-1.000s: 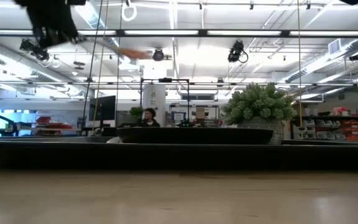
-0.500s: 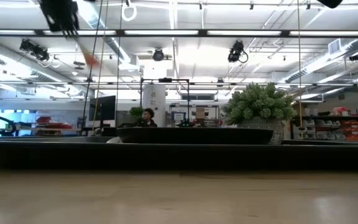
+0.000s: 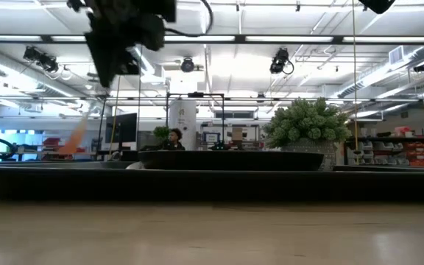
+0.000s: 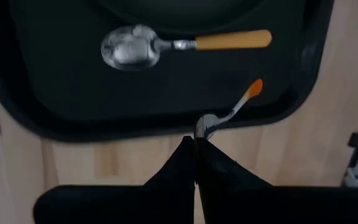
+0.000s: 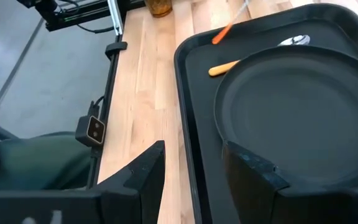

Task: Pick and place plate/cup/fork/spoon on tray
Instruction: Put the orange fork on the black tray to the left of the orange spoon

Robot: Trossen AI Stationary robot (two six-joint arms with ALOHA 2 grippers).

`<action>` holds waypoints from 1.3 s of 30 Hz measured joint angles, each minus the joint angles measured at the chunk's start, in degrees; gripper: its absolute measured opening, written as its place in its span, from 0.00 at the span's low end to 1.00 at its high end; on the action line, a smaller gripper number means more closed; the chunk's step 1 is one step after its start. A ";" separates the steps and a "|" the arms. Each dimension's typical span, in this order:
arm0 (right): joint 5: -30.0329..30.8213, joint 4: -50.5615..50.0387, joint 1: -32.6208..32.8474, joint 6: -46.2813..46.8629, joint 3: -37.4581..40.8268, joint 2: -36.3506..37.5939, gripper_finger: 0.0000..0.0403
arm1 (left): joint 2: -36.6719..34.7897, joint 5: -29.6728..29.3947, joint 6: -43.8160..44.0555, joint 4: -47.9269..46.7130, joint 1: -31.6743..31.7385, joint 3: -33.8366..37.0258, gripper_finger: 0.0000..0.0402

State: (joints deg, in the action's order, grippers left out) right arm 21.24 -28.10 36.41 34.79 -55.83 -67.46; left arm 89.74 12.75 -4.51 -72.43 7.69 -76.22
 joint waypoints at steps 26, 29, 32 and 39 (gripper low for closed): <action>-1.92 -5.08 -1.03 -9.49 0.00 0.00 0.41 | 11.60 3.36 -15.68 11.65 8.89 0.57 0.03; -2.35 -7.09 -1.05 -9.40 0.00 0.00 0.41 | 11.58 3.37 -15.66 10.70 9.64 2.29 0.02; -3.35 -8.19 -1.25 -9.47 0.00 0.00 0.41 | 11.57 3.41 -15.70 9.73 9.92 4.34 0.02; -3.36 -8.99 -3.57 -11.38 0.00 0.00 0.41 | 11.54 3.36 -15.71 10.87 9.89 9.51 0.04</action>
State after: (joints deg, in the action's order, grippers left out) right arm 17.89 -37.08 32.84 23.41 -55.83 -67.46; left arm 101.27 16.10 -20.21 -61.56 17.58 -66.71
